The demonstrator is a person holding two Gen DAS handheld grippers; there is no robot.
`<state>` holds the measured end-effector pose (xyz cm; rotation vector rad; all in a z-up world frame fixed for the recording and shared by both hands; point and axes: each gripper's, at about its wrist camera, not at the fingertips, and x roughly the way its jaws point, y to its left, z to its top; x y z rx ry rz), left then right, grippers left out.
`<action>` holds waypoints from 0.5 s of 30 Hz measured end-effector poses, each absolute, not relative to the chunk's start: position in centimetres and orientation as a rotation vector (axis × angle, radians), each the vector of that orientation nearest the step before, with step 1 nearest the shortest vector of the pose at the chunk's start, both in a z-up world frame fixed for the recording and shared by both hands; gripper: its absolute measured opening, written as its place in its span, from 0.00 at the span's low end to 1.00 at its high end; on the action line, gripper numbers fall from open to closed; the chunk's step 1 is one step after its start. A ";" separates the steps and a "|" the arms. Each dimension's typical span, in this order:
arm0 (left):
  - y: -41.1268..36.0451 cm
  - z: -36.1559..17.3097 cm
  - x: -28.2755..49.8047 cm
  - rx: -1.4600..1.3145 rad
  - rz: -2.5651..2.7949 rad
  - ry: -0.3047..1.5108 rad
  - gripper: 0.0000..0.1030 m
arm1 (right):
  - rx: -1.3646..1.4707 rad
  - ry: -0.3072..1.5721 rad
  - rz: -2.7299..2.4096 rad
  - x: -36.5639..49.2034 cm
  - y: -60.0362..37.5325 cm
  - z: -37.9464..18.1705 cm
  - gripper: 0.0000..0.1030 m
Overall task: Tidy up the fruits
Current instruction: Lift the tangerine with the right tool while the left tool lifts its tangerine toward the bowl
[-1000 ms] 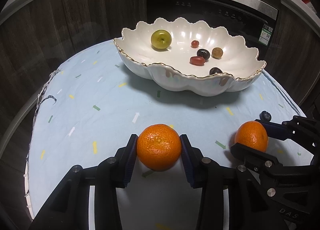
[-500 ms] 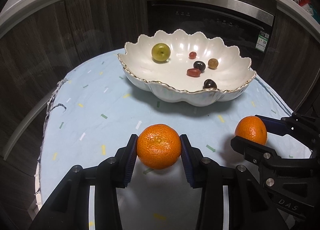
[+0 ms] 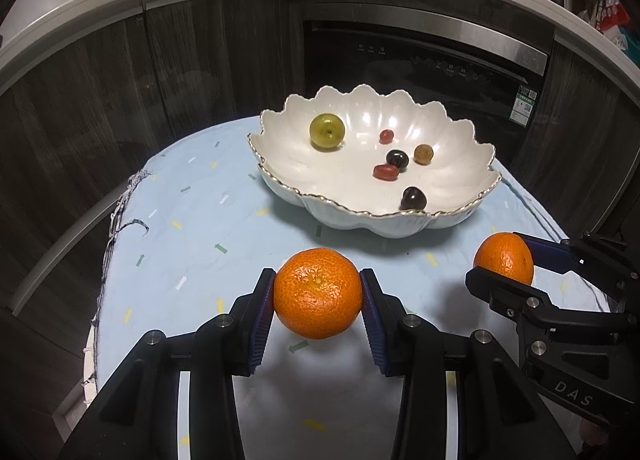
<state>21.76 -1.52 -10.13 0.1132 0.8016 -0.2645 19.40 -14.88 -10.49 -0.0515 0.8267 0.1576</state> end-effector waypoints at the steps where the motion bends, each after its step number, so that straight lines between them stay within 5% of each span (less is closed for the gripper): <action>1: -1.6 -10.0 21.7 0.112 -0.265 0.800 0.40 | -0.050 0.825 0.156 19.4 -14.9 -10.4 0.46; 15: -2.8 -7.5 22.8 0.098 -0.278 0.766 0.40 | -0.032 0.773 0.112 20.5 -16.7 -7.6 0.46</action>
